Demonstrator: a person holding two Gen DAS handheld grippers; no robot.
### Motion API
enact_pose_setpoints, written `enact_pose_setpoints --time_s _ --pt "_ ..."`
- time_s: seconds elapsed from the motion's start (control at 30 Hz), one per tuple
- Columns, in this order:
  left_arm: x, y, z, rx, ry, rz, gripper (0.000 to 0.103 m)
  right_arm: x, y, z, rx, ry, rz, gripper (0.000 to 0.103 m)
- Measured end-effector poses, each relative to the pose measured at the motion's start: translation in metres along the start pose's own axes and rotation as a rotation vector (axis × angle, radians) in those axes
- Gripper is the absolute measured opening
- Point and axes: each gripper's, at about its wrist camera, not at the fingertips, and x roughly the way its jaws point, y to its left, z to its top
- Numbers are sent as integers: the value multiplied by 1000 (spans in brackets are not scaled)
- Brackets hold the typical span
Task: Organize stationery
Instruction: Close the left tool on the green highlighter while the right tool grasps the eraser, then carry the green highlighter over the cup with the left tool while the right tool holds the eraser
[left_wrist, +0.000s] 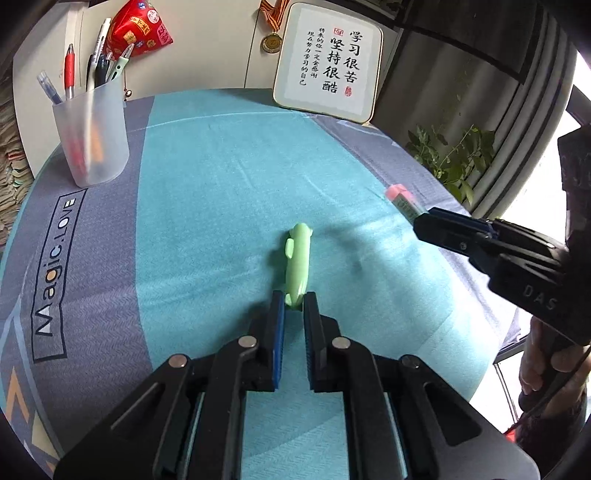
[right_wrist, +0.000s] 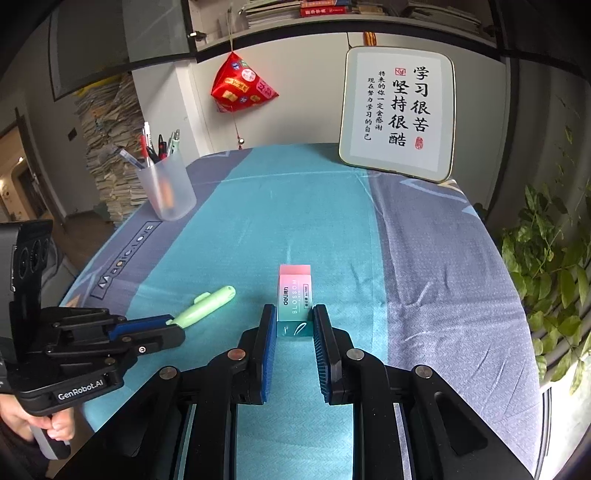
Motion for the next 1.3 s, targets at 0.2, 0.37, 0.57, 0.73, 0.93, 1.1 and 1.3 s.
enact_pose_setpoints --time_s 0.2,0.37,0.57,0.73,0.93,1.1,1.3 --pt "14 -22 4 100 -25 47 90 13 -2 -7 29 42 26 21" --pt "17 -25 6 120 -26 61 11 13 -5 -11 44 51 30 21" --pt "5 19 12 -78 8 -79 8 3 -13 -8 67 34 30 21" --pt "-29 21 14 -35 -31 -62 8 -4 -9 1 52 19 39 21" --pt "-66 29 21 19 -70 -2 8 -9 11 15 13 7 80 21" --pt "-93 57 37 10 -93 33 8 -14 31 29 -22 -14 108 21" --pt "-118 88 65 52 -106 102 8 -21 55 50 -66 -40 133 21"
